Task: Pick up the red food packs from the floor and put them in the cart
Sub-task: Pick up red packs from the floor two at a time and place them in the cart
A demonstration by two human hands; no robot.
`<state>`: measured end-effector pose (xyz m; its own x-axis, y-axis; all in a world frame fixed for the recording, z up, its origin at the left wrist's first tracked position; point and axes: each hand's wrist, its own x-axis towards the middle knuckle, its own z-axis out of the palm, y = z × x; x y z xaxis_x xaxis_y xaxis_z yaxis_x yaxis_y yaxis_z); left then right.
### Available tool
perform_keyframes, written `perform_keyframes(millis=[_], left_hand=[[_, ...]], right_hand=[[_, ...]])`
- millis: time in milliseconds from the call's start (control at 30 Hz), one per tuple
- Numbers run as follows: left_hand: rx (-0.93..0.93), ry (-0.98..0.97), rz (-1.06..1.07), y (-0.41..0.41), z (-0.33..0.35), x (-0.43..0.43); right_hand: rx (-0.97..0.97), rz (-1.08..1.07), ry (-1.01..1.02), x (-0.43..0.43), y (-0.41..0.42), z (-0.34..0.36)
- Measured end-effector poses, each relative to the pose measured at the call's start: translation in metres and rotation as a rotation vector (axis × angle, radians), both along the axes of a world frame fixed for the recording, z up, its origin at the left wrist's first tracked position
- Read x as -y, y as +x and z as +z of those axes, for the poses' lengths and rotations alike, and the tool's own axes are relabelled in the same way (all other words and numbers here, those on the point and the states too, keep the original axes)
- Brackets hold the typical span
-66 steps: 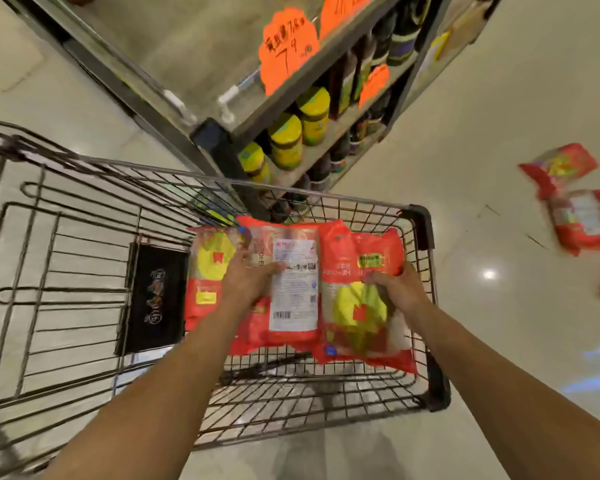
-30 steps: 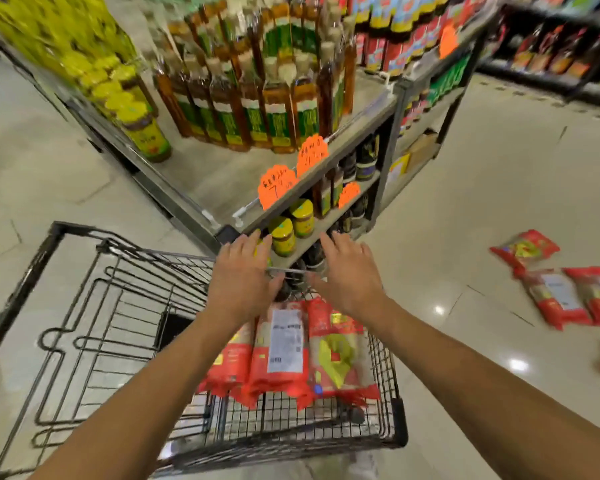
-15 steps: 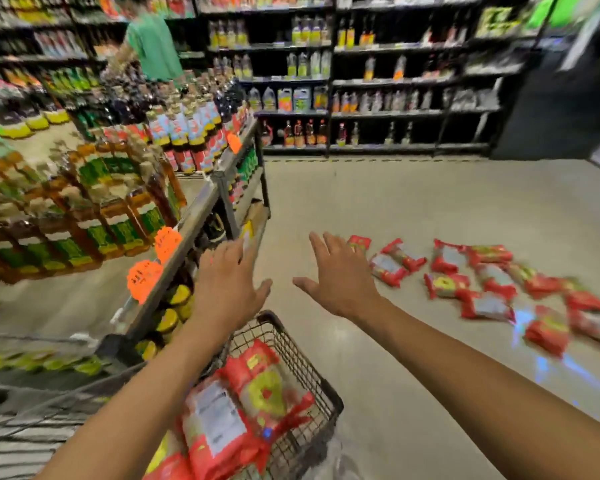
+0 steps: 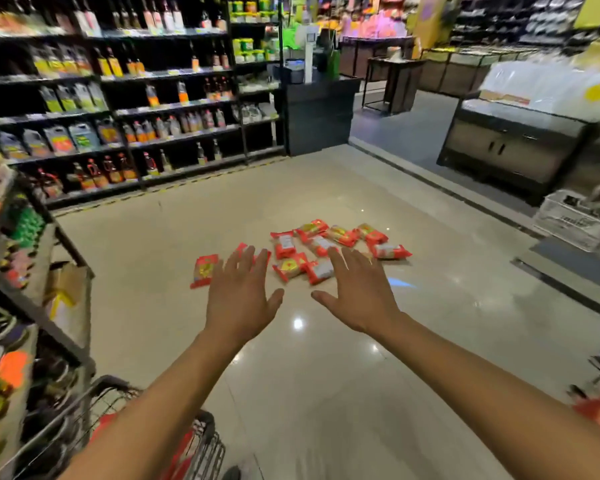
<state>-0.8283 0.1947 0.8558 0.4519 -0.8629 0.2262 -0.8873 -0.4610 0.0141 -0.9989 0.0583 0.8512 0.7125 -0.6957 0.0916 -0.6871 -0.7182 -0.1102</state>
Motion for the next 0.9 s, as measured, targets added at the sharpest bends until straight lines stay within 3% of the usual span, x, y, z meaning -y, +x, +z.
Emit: perform_keyframes(millis=[267,500,900], left_hand=[[0.036,0.080,-0.099,-0.066,0.005,0.120],[0.018,0.116,-0.054,-0.098,0.002,0.223],[0.022,0.137,0.065,-0.003,-0.002,0.331]], right_hand=[[0.056,-0.085,0.058,0.095,-0.063,-0.003],[0.035,-0.050,0.059,0.202,-0.089,-0.012],[0.026,0.074,0.081,0.320,0.019,-0.023]])
